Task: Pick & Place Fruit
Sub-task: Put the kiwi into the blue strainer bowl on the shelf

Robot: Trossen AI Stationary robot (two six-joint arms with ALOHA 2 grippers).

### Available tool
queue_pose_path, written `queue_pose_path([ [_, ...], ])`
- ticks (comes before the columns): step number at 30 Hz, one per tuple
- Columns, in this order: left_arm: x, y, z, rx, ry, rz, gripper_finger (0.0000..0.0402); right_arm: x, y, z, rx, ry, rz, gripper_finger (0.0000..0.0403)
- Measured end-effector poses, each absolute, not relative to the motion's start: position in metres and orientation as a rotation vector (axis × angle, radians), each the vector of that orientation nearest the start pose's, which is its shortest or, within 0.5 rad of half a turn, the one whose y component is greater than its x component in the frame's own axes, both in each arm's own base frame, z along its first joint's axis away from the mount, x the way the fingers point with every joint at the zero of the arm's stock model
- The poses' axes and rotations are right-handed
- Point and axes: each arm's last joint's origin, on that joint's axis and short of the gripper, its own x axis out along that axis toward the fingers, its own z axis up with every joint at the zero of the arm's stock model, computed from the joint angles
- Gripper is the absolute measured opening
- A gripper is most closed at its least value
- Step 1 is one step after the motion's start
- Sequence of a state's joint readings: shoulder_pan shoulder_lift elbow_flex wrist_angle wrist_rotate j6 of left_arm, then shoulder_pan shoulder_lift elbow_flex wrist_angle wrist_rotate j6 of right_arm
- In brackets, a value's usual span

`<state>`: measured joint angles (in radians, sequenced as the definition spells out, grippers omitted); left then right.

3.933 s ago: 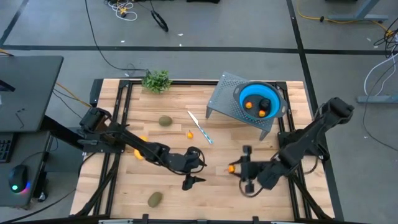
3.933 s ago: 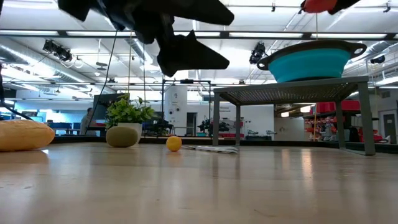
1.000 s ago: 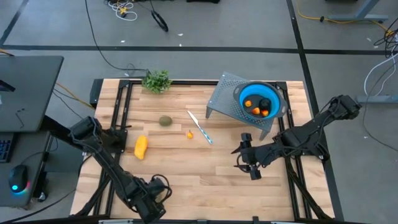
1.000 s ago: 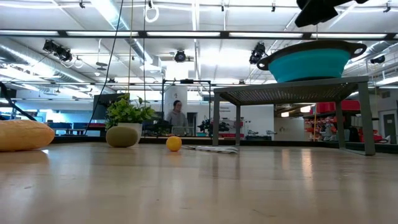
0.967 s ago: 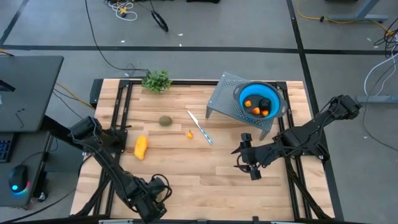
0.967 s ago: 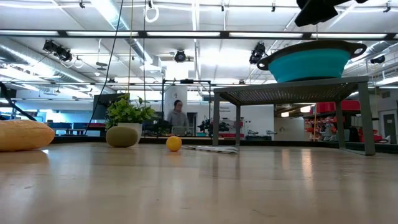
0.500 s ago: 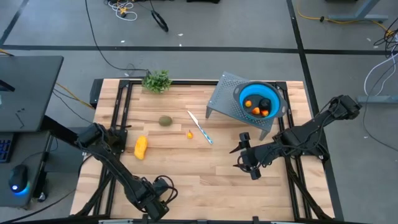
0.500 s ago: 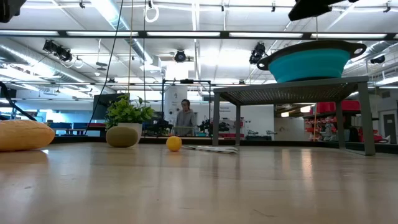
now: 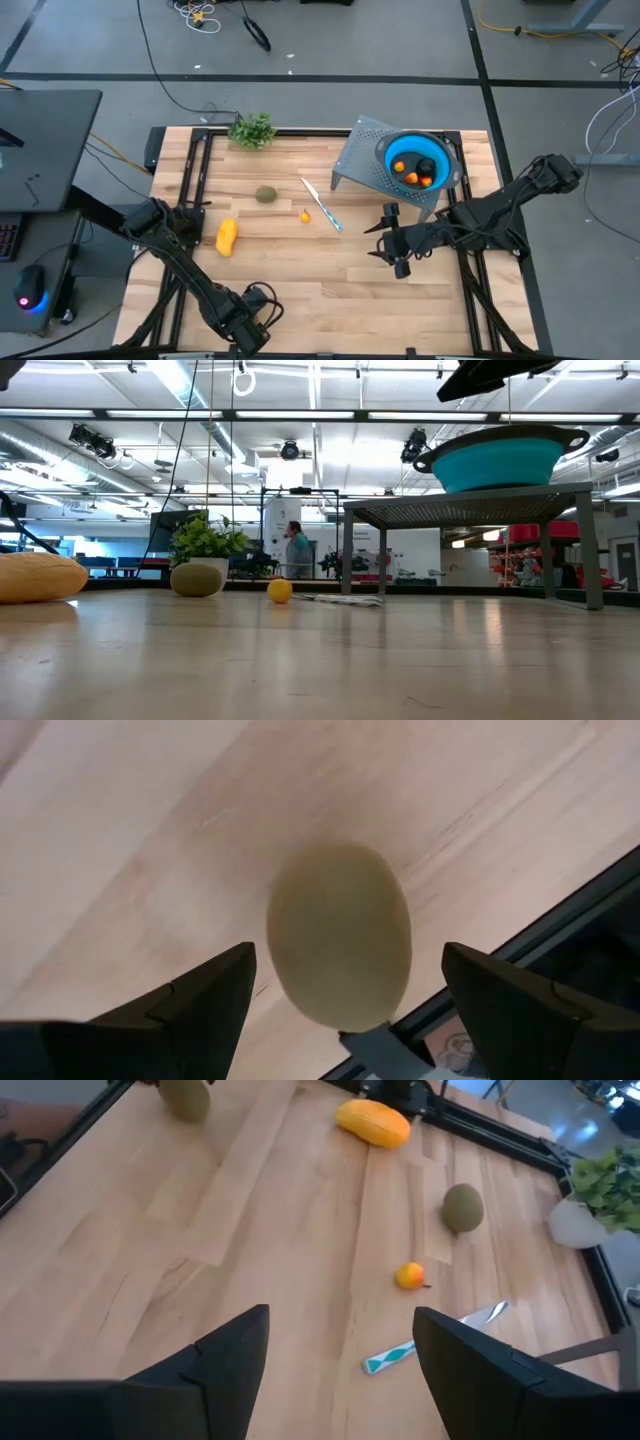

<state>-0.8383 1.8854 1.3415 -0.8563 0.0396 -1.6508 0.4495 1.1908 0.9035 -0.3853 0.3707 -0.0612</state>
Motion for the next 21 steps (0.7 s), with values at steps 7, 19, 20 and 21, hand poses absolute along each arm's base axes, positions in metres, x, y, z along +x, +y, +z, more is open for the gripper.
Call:
queue_pose_path([
  [7,0.239,-0.267,0.179,-0.792,1.442,0.554,0.0332,0.227,0.099,0.277,-0.318,0.625,0.101,0.0258],
  [19,0.233,-0.262,0.171,-0.719,1.519,0.628,0.0325,0.227,0.099,0.277,-0.314,0.630,0.099,0.0258],
  [20,0.233,-0.262,0.171,-0.718,1.520,0.629,0.0319,0.227,0.099,0.277,-0.314,0.630,0.098,0.0258],
  [21,0.233,-0.262,0.171,-0.717,1.520,0.630,0.0311,0.227,0.099,0.277,-0.313,0.629,0.098,0.0258],
])
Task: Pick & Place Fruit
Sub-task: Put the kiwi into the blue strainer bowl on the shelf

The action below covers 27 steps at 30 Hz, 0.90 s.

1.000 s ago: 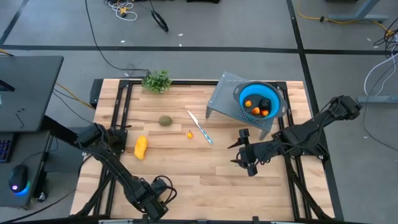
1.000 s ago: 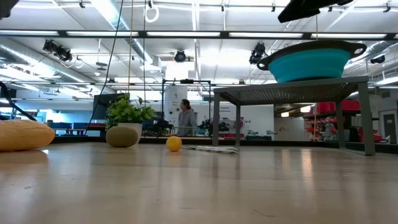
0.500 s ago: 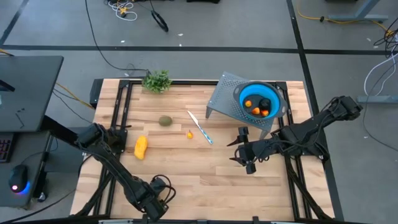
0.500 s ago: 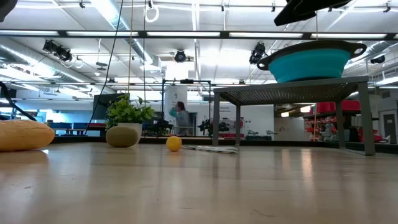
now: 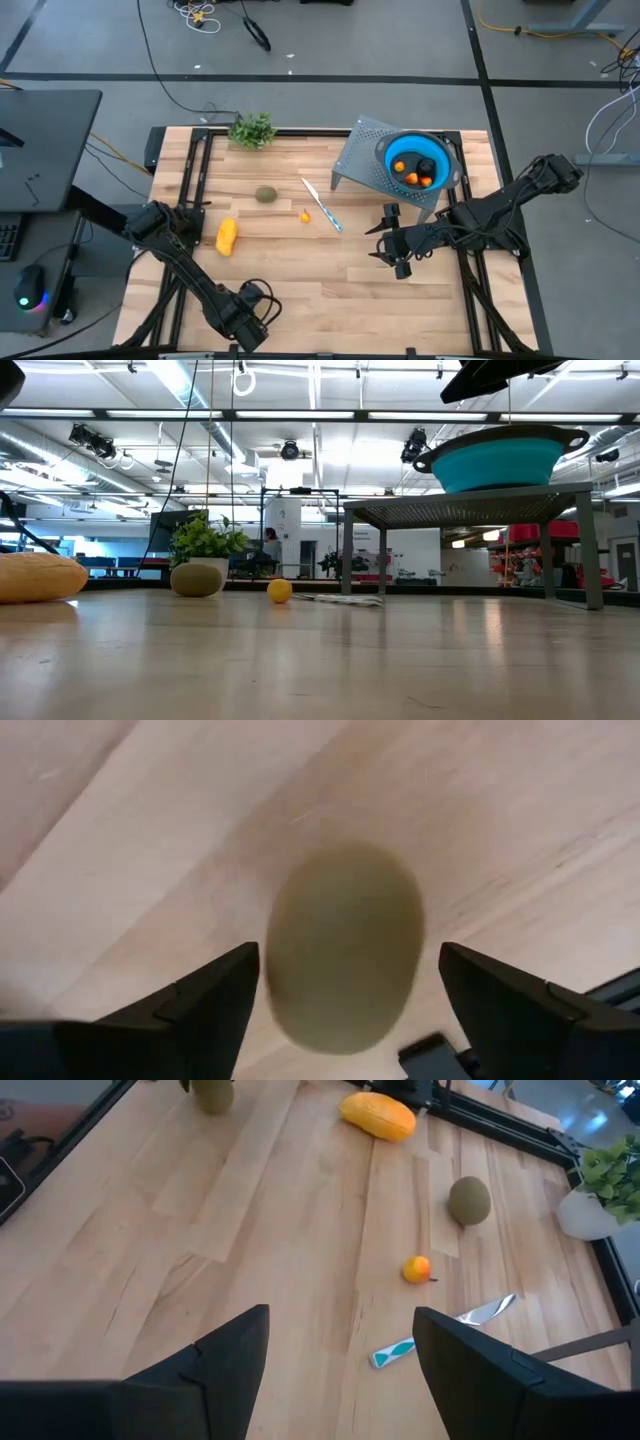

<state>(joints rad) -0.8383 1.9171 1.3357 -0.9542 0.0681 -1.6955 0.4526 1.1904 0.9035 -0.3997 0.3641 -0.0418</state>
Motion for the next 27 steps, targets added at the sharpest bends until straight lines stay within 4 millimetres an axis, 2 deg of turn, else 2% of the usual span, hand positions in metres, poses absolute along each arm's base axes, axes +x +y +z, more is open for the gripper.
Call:
queue_pose_path([
  [6,0.2331,-0.2625,0.1709,-0.720,1.523,0.625,0.0250,0.2268,0.0988,0.2767,-0.314,0.630,0.098,0.0258],
  [9,0.2332,-0.2625,0.1709,-0.718,1.522,0.622,0.0233,0.2267,0.0988,0.2765,-0.313,0.632,0.098,0.0258],
  [27,0.2350,-0.2611,0.1709,-0.687,1.448,0.629,0.0253,0.2263,0.0986,0.2759,-0.307,0.640,0.095,0.0258],
])
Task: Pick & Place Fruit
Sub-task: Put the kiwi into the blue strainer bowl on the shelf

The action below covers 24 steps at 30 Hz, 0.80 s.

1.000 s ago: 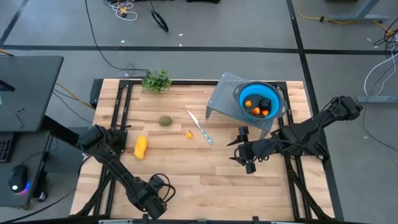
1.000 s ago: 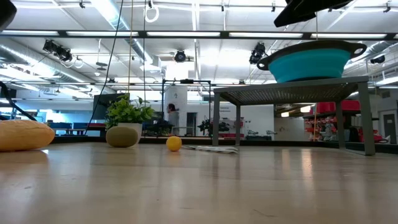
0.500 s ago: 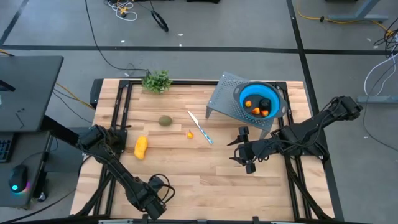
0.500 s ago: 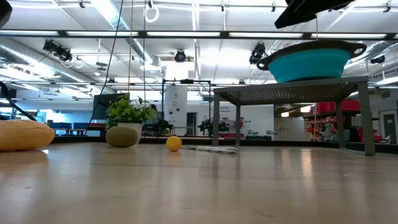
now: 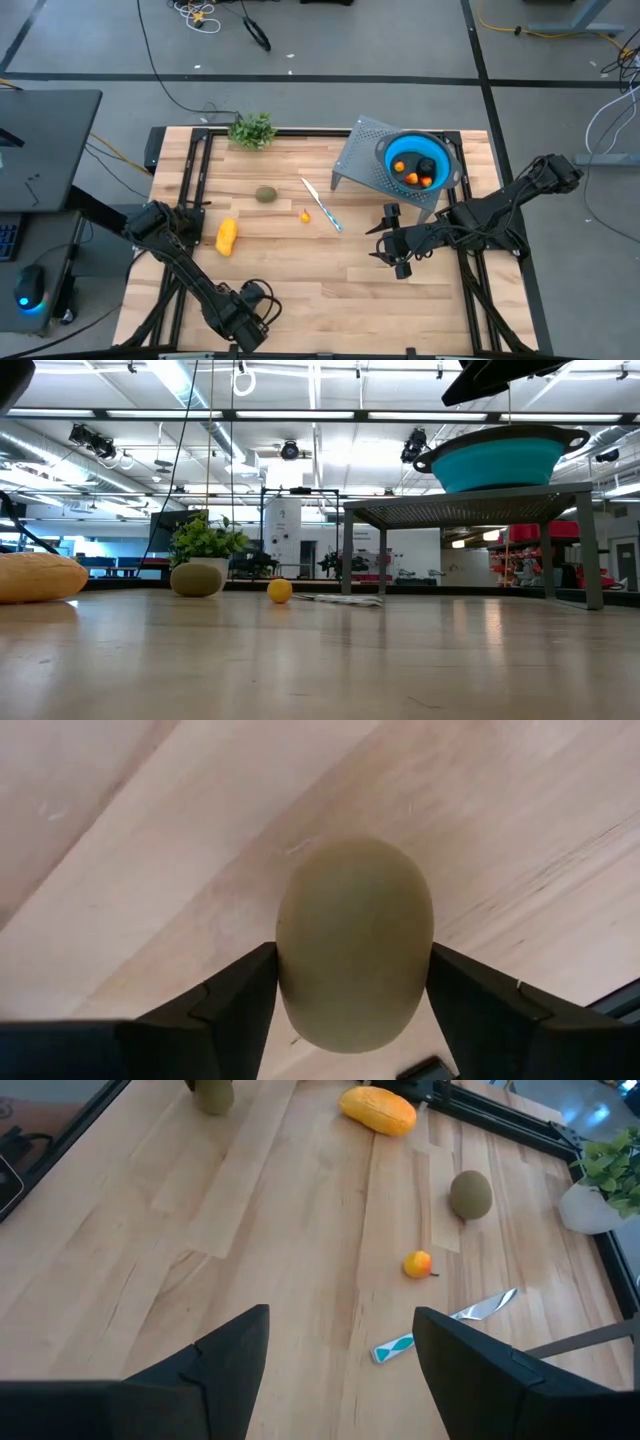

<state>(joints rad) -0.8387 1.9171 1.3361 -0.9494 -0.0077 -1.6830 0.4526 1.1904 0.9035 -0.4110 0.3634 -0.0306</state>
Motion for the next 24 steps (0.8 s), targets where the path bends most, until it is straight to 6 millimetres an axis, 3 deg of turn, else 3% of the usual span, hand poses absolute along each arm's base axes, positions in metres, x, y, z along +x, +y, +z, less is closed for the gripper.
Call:
queue_pose_path([
  [16,0.243,-0.256,0.174,-0.644,1.373,0.613,0.0238,0.226,0.099,0.276,-0.307,0.643,0.096,0.0258],
  [19,0.254,-0.252,0.188,-0.617,1.336,0.548,0.0231,0.226,0.099,0.276,-0.306,0.639,0.097,0.0258],
  [24,0.279,-0.235,0.223,-0.497,1.101,0.477,0.0235,0.228,0.101,0.278,-0.298,0.617,0.158,0.0258],
])
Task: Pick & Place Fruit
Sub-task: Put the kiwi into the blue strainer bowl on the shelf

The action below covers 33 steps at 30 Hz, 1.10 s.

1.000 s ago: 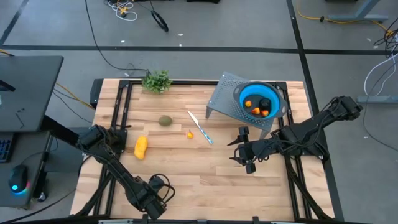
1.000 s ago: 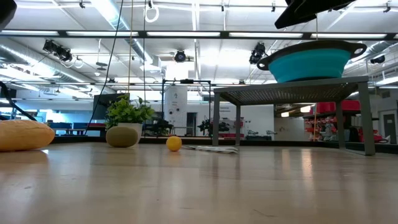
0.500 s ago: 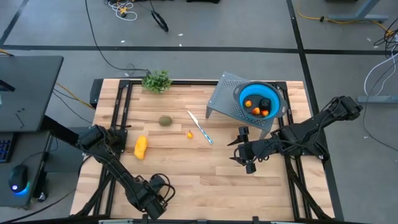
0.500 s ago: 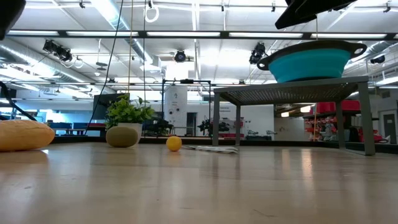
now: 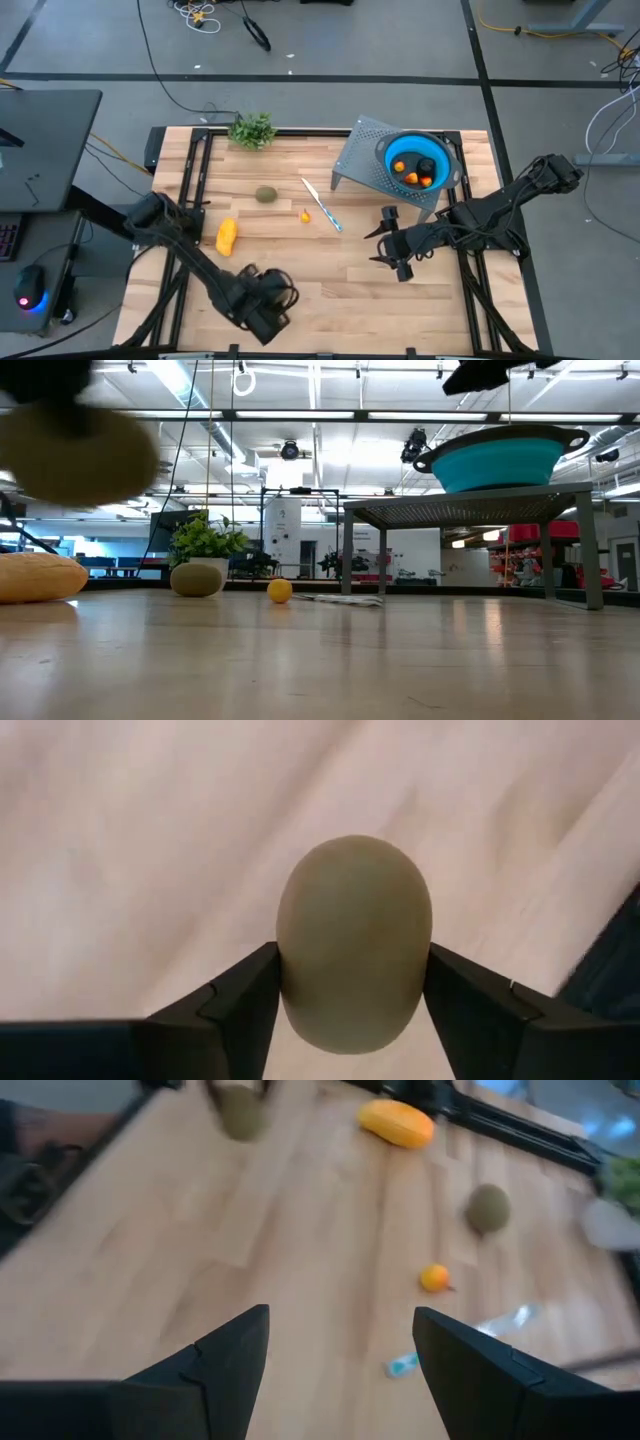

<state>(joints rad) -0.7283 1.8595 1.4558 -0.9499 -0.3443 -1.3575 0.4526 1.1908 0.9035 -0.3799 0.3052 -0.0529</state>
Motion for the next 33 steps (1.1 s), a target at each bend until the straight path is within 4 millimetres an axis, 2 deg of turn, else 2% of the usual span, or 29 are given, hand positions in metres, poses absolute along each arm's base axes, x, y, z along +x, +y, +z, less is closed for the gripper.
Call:
queue_pose_path([
  [2,0.288,-0.226,0.238,-0.416,0.982,0.473,0.0238,0.228,0.103,0.279,-0.293,0.600,0.215,0.0258],
  [6,0.305,-0.213,0.260,-0.121,0.758,0.478,0.0239,0.230,0.106,0.282,-0.265,0.573,0.266,0.0258],
  [10,0.318,-0.202,0.264,0.184,0.631,0.522,0.0239,0.231,0.103,0.283,-0.251,0.553,0.185,0.0258],
  [14,0.332,-0.190,0.260,0.437,0.606,0.538,0.0240,0.233,0.103,0.286,-0.367,0.510,0.152,0.0258],
  [18,0.346,-0.177,0.261,0.544,0.558,0.603,0.0240,0.236,0.106,0.295,-0.363,0.416,0.107,0.0258],
  [26,0.362,-0.162,0.268,0.760,0.550,0.678,0.0240,0.247,0.084,0.304,-0.018,0.315,-0.182,0.0258],
  [33,0.368,-0.162,0.276,0.892,0.559,0.688,0.0240,0.251,0.083,0.309,0.080,0.268,-0.113,0.0267],
])
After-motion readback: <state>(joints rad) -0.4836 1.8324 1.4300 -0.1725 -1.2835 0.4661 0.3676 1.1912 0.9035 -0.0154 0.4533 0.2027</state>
